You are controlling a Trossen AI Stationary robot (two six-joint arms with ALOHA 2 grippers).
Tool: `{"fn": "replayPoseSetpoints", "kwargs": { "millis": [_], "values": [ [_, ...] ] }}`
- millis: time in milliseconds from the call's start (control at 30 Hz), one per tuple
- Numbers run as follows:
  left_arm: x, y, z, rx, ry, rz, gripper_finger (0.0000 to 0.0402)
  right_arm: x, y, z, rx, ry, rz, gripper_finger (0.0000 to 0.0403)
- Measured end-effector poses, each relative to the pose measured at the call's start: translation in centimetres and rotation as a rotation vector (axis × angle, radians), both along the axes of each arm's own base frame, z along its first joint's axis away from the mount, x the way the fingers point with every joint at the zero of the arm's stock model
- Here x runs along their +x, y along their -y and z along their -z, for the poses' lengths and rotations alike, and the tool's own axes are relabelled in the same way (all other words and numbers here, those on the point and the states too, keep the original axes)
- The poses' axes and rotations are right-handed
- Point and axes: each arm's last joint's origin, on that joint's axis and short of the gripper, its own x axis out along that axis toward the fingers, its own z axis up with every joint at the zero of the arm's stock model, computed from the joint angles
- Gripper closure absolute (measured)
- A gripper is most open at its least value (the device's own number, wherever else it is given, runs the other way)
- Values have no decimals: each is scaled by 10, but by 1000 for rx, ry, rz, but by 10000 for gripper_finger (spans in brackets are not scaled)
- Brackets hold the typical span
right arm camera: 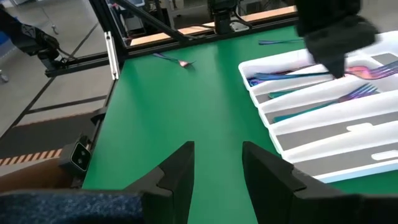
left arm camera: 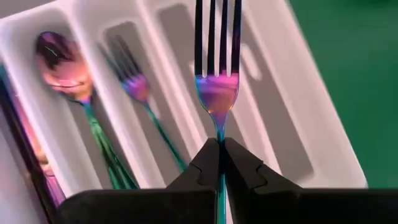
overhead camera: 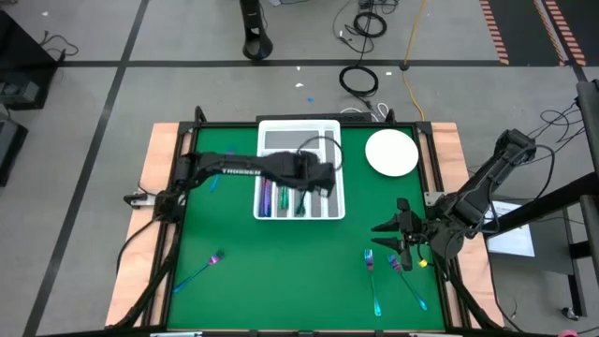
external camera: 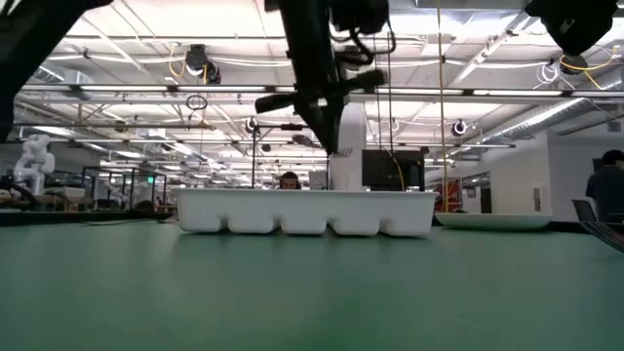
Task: Sort silverware
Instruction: Put the blue fork into the silverware tray
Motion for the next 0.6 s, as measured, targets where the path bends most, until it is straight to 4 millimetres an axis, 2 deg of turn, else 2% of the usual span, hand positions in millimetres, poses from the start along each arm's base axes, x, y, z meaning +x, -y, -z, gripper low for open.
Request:
{"fn": "replayPoseSetpoints", "kwargs": {
  "millis": [133,233,433,600],
  "values": [
    [-2,-25,10,-27,29,-146,393,0,0,0,-6,-5,-4,277],
    [-7,-36,18,-40,6,-214,393,-1,-1,1,6,-23,-37,277],
    [-16,-44,39,-54,-36,-313,393,-1,-1,2,13,-46,-71,277],
    [-15,-45,57,-72,5,-312,393,-2,-1,3,1,-56,-70,277]
  ]
}}
